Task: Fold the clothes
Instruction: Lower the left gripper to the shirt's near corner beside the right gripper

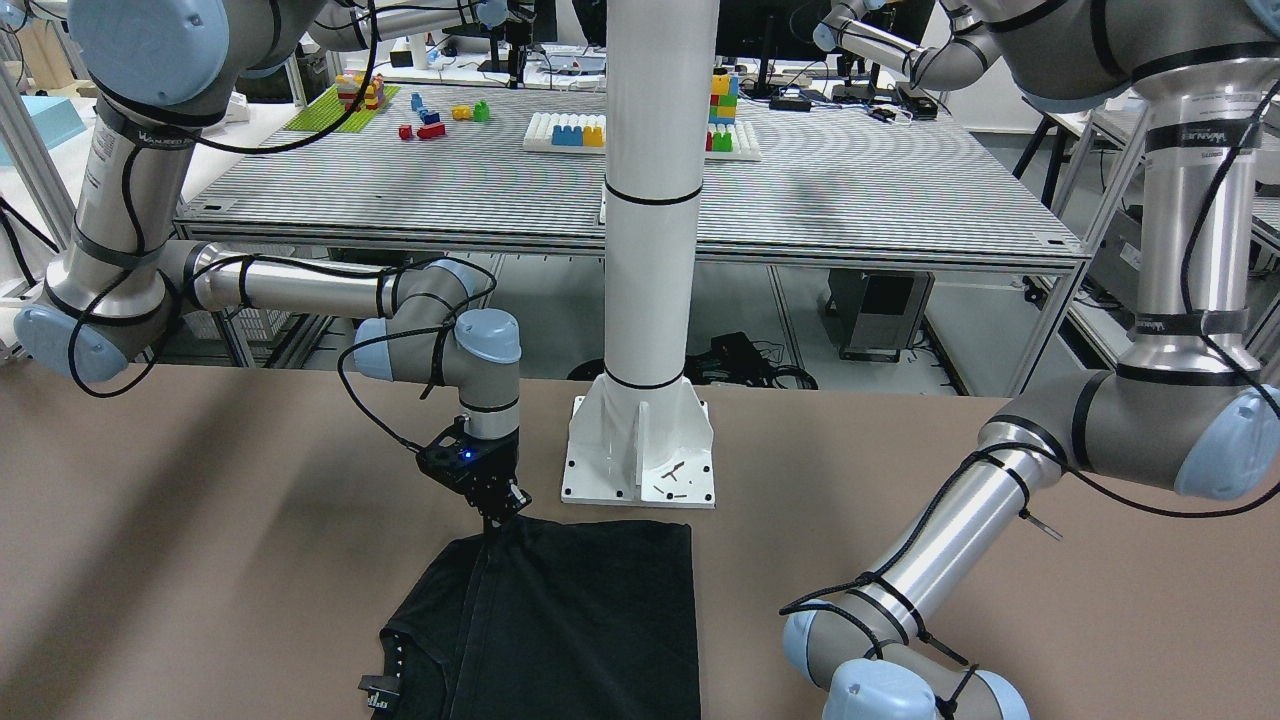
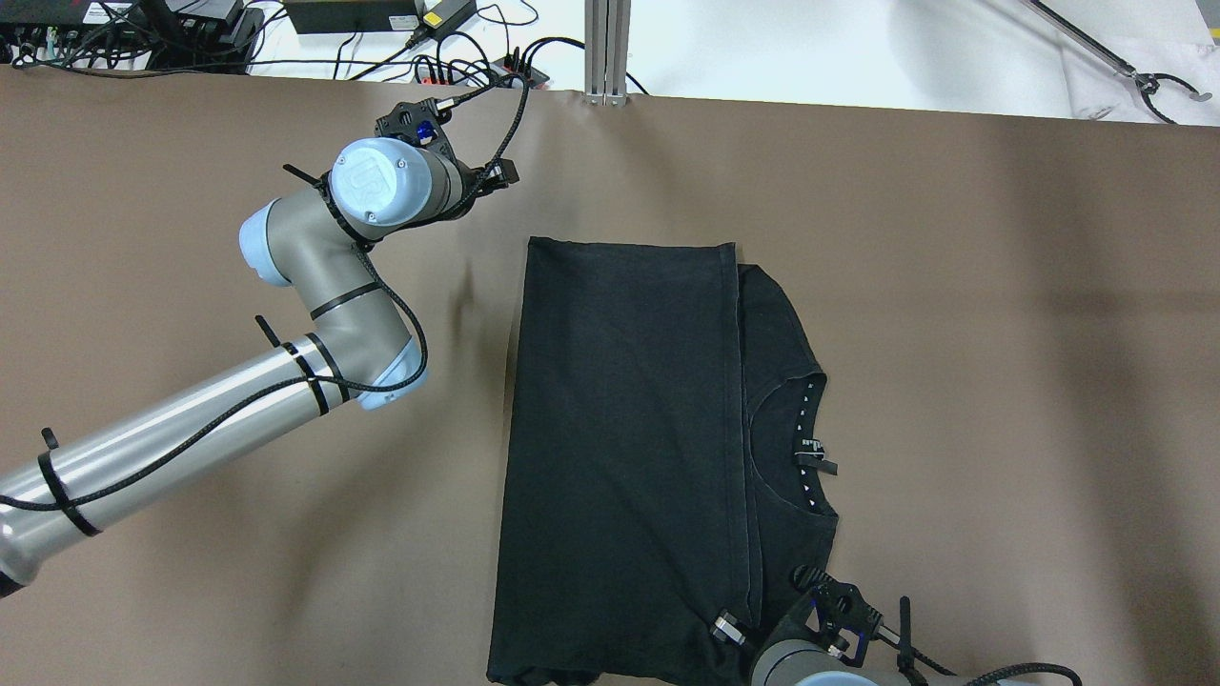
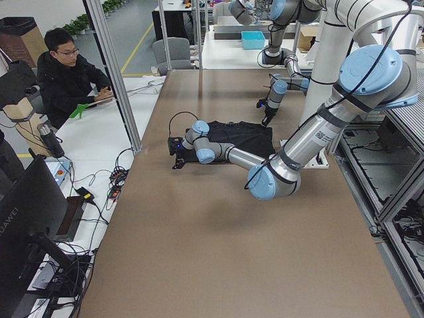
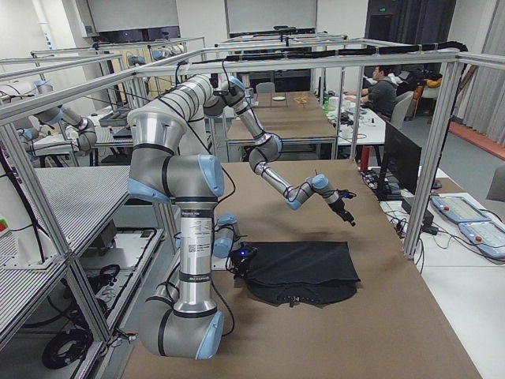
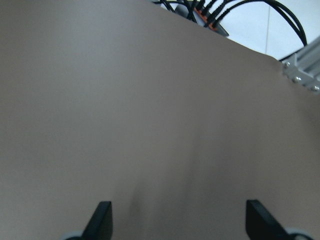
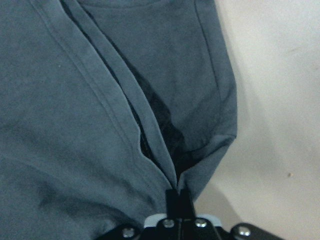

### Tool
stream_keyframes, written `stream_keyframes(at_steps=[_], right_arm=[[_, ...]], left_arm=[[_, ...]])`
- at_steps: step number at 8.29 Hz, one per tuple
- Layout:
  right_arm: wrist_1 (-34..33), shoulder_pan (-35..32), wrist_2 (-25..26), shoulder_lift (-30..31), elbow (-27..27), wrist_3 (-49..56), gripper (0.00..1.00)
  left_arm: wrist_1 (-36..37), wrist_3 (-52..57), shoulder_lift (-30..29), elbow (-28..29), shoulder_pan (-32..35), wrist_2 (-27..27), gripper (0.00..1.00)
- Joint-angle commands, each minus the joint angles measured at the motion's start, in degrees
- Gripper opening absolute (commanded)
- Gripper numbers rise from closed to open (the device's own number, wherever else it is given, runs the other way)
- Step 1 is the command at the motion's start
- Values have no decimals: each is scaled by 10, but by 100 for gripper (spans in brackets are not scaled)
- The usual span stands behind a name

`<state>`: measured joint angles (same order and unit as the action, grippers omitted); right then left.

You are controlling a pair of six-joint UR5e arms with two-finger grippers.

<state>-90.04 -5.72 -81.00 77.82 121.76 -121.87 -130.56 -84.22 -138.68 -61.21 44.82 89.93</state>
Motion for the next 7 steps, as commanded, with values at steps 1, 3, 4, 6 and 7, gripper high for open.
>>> stream_keyframes(at_steps=[1, 3, 4, 6, 7], right_arm=[[-20, -2, -1, 2, 24, 8, 0], [-20, -1, 0, 0, 26, 8, 0], [-20, -1, -1, 0, 26, 8, 0], [-20, 0, 3, 1, 24, 8, 0], [-20, 0, 3, 2, 23, 8, 0]], left_arm=[[70, -115, 91, -203, -72, 0, 94], [198, -182, 211, -448, -145, -6, 94], [222, -217, 260, -523, -196, -37, 94], [222, -296, 292, -546, -308, -109, 88], [222, -335, 293, -547, -334, -110, 82]])
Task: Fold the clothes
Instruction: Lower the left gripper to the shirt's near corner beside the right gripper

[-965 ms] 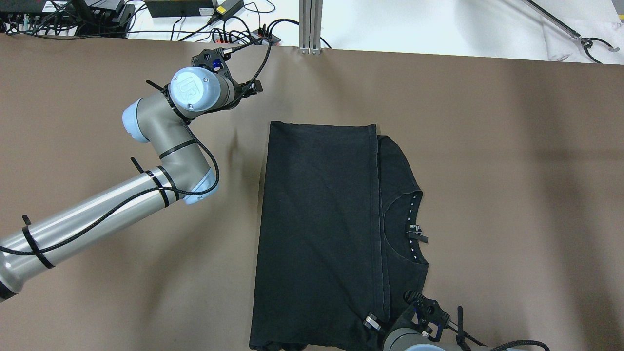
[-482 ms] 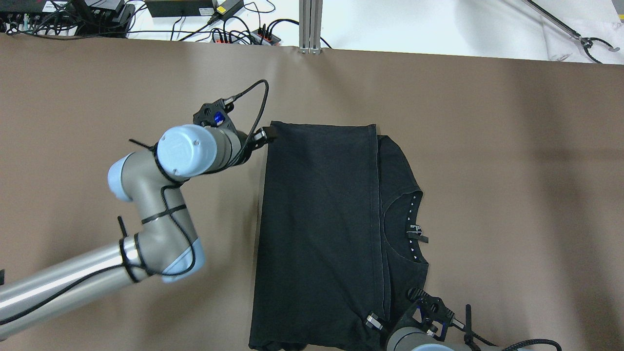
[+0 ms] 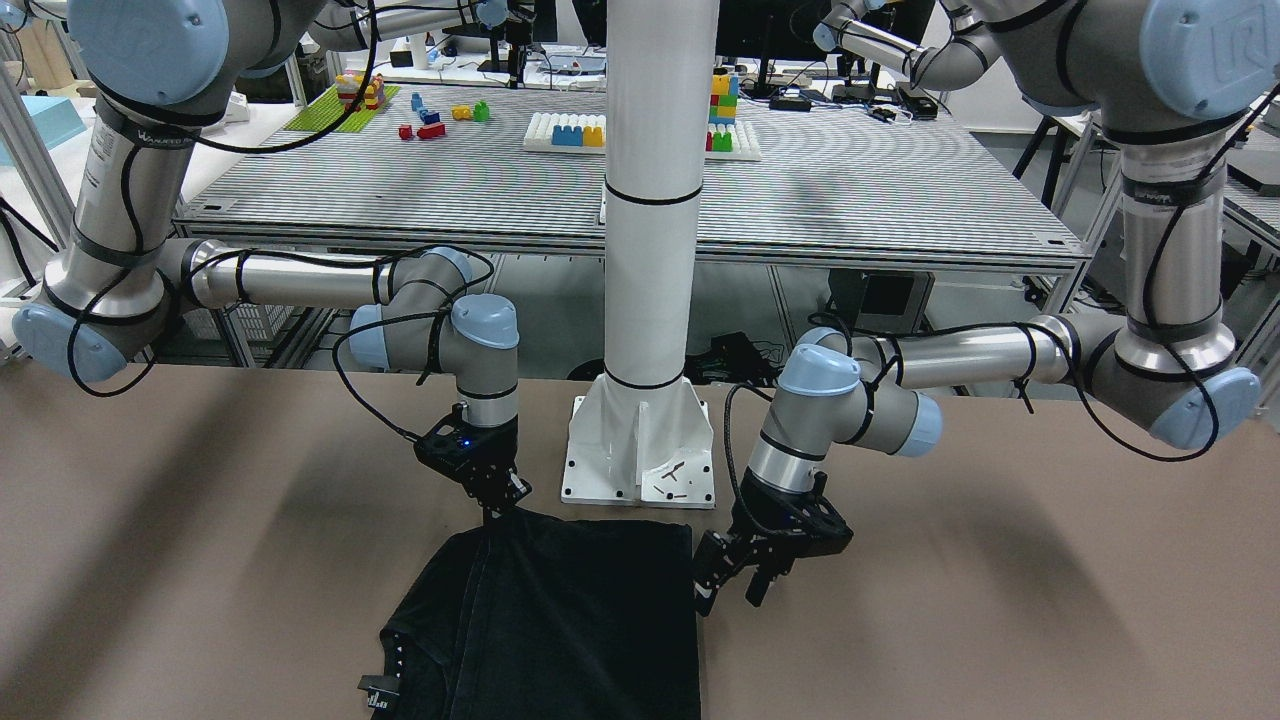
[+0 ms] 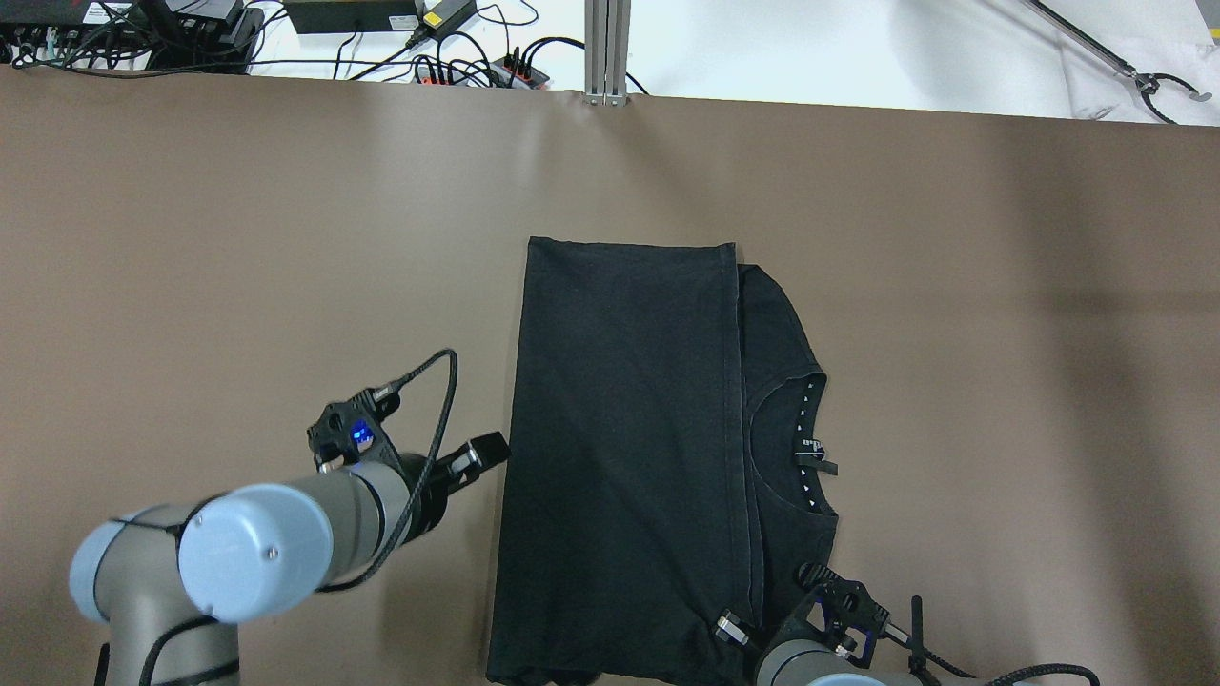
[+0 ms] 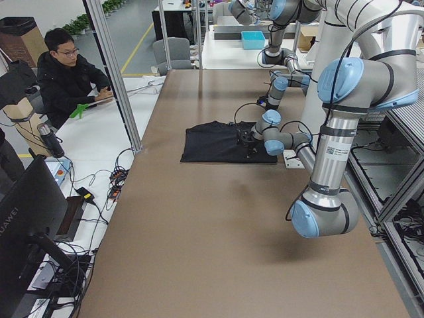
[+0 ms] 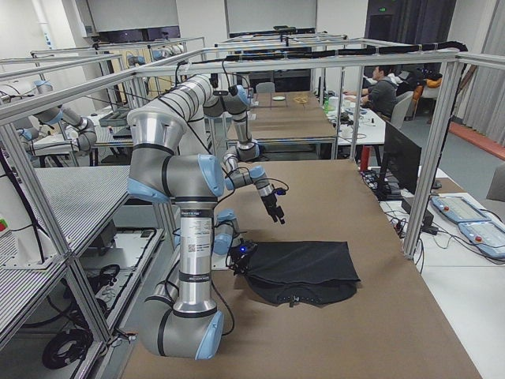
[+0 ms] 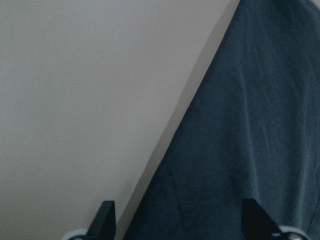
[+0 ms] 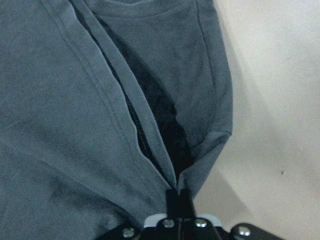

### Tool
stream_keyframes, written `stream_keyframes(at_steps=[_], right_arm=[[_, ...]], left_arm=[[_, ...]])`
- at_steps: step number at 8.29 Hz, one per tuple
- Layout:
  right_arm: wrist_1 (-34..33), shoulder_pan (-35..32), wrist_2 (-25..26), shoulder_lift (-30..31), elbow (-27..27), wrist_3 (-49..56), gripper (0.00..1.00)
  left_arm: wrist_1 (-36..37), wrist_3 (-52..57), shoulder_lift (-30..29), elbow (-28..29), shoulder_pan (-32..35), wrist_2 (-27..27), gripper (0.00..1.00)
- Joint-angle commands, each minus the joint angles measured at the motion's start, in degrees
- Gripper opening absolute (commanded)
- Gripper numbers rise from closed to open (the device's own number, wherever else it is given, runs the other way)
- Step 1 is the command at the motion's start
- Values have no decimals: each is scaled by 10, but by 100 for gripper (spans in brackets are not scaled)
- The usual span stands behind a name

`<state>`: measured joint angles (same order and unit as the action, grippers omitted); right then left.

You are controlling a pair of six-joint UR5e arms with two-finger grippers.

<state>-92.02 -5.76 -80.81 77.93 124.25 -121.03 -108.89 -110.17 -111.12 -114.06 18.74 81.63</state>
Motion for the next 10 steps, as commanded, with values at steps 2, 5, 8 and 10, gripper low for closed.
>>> stream_keyframes(at_steps=[2, 5, 8, 10], right_arm=[[-1, 0, 4, 0, -1, 0, 0], [-2, 0, 5, 1, -3, 0, 0], [-2, 0, 5, 1, -2, 0, 0], [-17, 0, 6, 0, -1, -1, 0]], left_arm=[[1, -113, 20, 9, -126, -56, 73], [-8, -151, 20, 31, -178, -96, 68], [-9, -152, 20, 41, -205, -118, 65], [-9, -152, 12, 45, -205, -118, 47]])
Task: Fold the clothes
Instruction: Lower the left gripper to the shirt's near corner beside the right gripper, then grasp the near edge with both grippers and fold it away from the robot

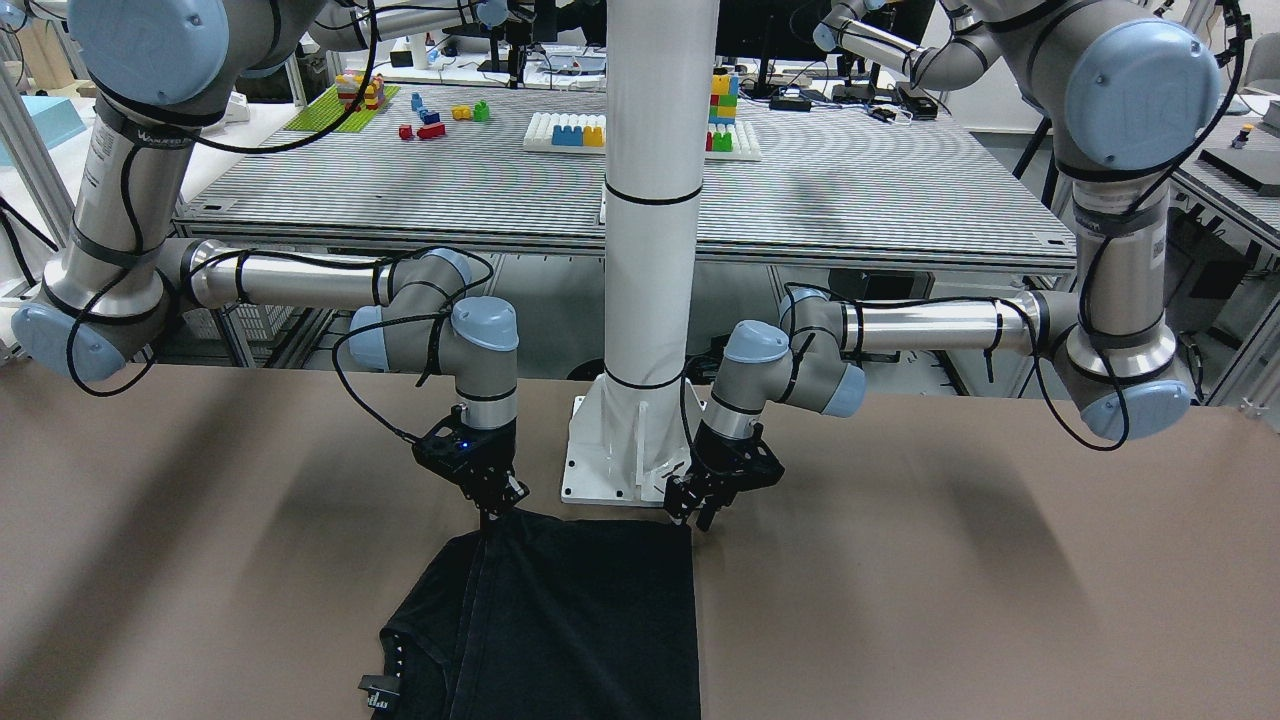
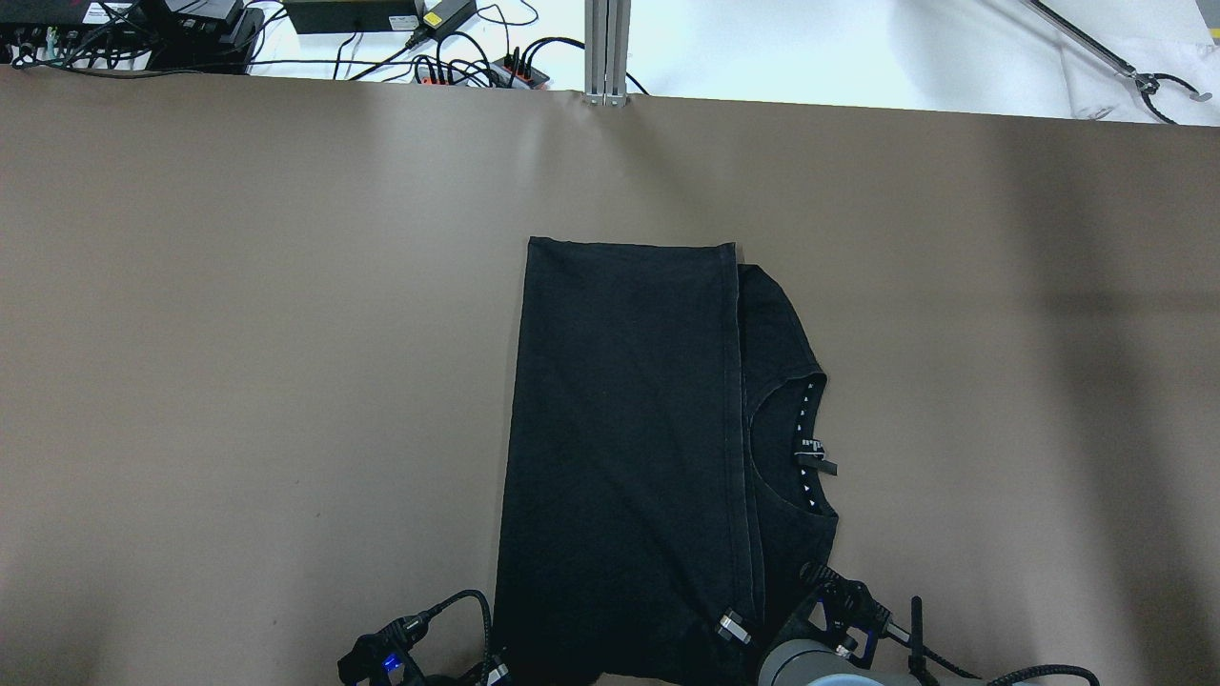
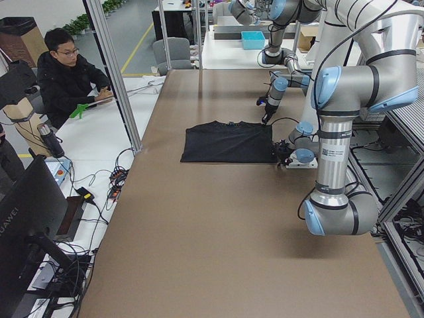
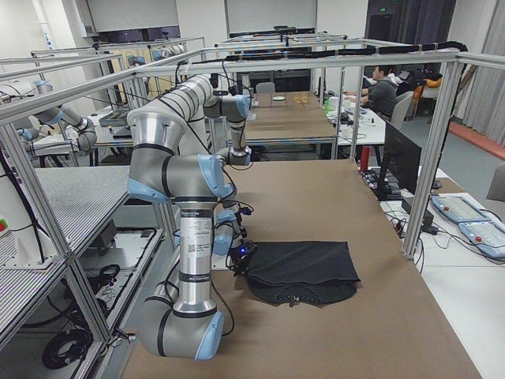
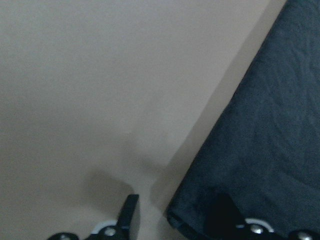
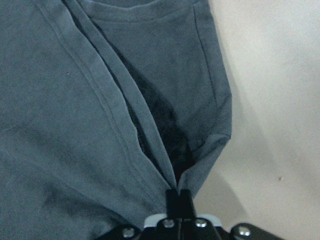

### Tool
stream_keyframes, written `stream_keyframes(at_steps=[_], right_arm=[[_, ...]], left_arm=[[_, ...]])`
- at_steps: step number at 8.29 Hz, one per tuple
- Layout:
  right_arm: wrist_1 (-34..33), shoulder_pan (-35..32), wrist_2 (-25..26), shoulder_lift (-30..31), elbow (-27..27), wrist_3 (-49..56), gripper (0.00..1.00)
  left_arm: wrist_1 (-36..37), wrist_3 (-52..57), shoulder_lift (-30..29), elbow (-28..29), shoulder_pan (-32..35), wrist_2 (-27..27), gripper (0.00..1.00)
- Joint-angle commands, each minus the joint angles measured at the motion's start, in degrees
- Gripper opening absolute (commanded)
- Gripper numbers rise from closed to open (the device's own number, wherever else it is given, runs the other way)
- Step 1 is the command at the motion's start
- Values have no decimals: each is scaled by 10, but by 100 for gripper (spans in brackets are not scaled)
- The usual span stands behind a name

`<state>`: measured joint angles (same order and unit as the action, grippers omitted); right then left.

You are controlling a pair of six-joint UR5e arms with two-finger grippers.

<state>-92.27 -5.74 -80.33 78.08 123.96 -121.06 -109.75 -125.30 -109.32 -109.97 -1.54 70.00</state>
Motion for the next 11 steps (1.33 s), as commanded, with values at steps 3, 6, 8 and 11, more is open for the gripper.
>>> stream_keyframes(at_steps=[3, 6, 8, 11], right_arm=[[-27, -1, 1, -2, 5, -1, 0], [-28, -2, 0, 0, 32, 2, 0], [-28, -33, -7, -7, 48, 21, 0], [-25, -208, -120, -76, -3, 178, 0]], left_arm=[[1, 1, -1, -14, 3, 6, 0], [28, 4, 13, -74, 12, 21, 0], [43, 8, 9, -109, 35, 38, 0], [55, 69, -53, -83, 181, 120, 0]])
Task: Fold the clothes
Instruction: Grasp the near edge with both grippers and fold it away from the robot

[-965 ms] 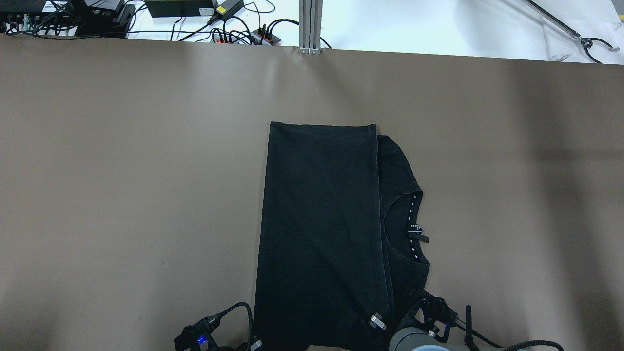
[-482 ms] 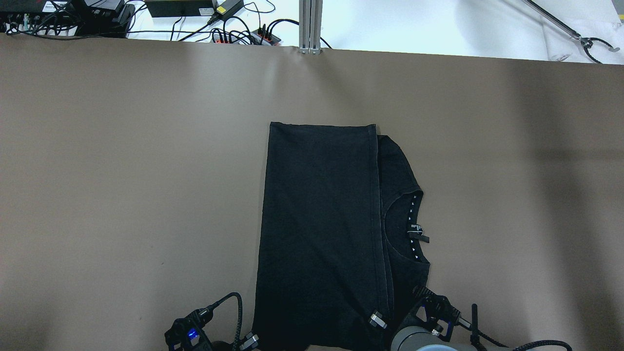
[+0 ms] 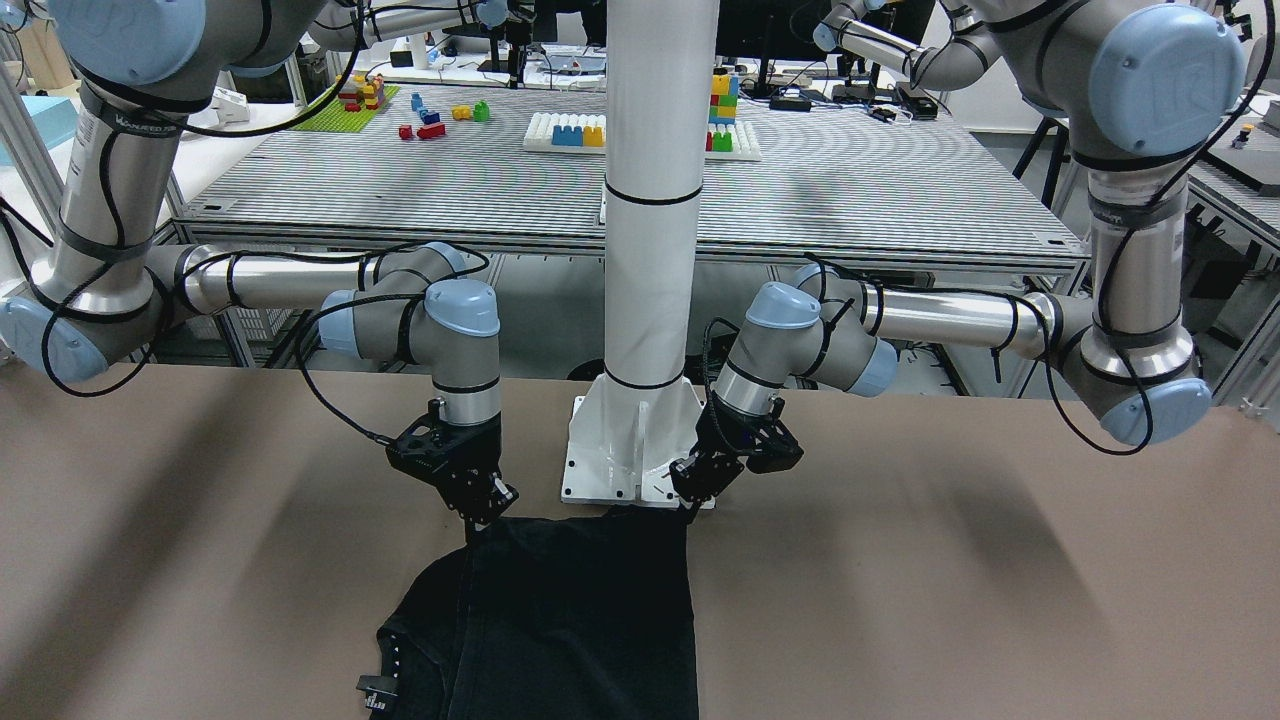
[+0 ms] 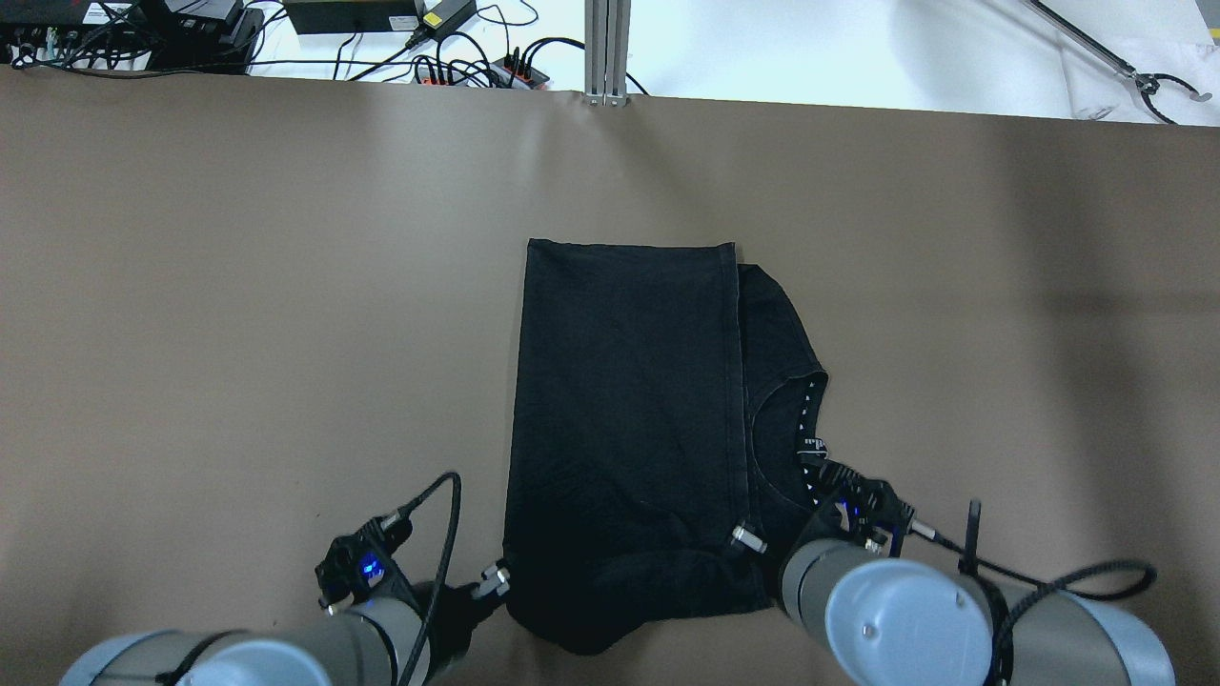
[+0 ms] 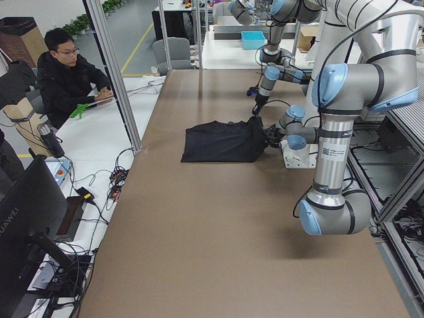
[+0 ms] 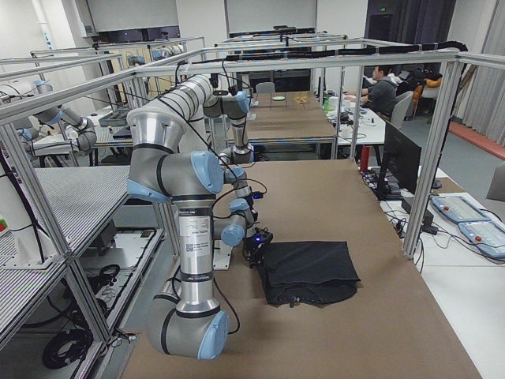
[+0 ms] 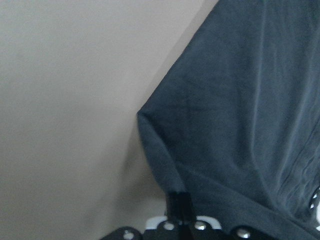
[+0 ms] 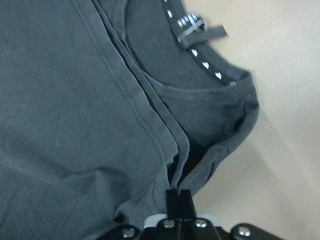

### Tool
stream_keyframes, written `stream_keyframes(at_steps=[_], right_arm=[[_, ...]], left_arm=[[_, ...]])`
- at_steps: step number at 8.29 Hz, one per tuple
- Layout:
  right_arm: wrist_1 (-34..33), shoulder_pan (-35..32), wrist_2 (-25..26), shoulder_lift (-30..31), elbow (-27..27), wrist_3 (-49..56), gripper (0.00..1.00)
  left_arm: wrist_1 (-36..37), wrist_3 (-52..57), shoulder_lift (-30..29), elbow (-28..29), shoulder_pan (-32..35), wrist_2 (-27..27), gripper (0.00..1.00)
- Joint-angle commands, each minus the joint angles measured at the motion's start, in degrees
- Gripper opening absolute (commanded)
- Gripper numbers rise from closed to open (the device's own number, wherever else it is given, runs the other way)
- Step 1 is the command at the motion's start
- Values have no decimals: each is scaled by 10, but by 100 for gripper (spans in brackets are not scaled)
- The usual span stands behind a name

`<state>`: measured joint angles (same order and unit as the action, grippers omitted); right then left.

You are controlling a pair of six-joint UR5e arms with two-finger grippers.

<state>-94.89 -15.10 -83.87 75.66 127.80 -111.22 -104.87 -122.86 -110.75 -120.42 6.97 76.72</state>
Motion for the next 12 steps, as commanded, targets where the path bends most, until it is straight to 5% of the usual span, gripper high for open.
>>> stream_keyframes(at_steps=[1, 4, 7, 8, 9, 10, 12], right_arm=[[1, -172, -126, -95, -91, 94, 0], [68, -238, -151, -176, -246, 139, 0], [207, -310, -191, -277, -488, 228, 0], [266, -333, -202, -314, -586, 267, 4], [307, -354, -203, -341, -649, 302, 57], [310, -359, -202, -344, -652, 371, 94], [310, -371, -200, -352, -651, 391, 95]], left_arm=[[6, 71, -66, 60, 163, 118, 0], [-7, 126, -178, 237, 284, 185, 0], [-143, 161, -261, 474, 351, 207, 0], [-200, 196, -299, 571, 370, 207, 22], [-219, 250, -338, 644, 390, 205, 81], [-220, 289, -345, 661, 394, 196, 95], [-218, 298, -343, 662, 407, 196, 95]])
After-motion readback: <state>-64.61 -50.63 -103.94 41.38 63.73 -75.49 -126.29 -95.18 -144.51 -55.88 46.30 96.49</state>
